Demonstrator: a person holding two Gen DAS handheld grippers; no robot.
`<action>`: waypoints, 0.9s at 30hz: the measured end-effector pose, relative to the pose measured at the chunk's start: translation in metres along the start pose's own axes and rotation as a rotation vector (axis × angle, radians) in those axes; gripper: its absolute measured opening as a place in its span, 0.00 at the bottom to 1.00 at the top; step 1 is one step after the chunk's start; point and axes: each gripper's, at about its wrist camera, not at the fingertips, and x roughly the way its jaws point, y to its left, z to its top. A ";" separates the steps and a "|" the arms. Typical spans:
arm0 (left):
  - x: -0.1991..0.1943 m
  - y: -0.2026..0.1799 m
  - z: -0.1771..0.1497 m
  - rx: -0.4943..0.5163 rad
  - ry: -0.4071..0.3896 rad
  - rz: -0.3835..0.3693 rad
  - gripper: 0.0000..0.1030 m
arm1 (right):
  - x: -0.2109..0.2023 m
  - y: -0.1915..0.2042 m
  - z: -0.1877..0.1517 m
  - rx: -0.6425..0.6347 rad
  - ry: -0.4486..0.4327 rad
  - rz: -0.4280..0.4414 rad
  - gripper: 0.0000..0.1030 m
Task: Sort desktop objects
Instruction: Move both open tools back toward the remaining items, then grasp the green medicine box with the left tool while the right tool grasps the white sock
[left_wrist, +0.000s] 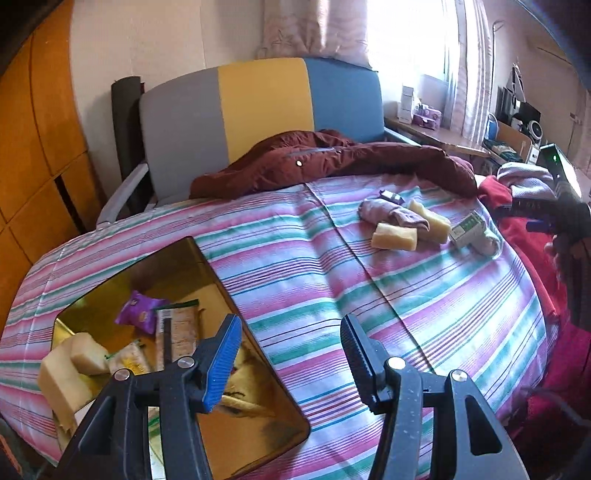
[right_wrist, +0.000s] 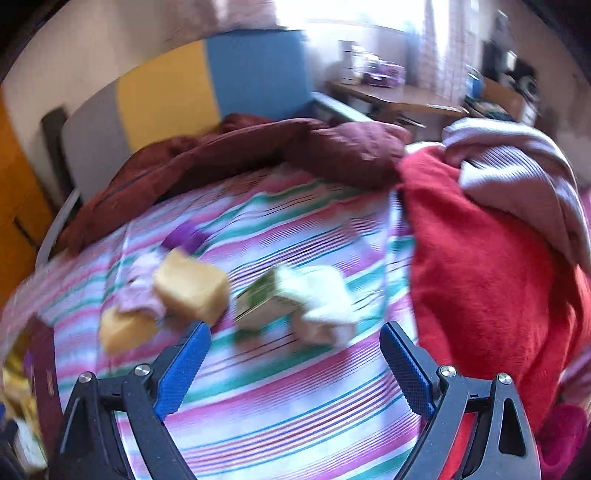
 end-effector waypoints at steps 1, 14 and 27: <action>0.002 -0.002 0.000 0.001 0.004 -0.004 0.55 | 0.002 -0.008 0.003 0.021 -0.007 -0.016 0.91; 0.031 -0.036 0.009 0.044 0.064 -0.075 0.55 | 0.044 -0.054 0.003 0.221 0.051 0.006 0.89; 0.065 -0.145 0.066 0.292 0.041 -0.394 0.57 | 0.039 -0.073 0.000 0.374 0.043 0.153 0.92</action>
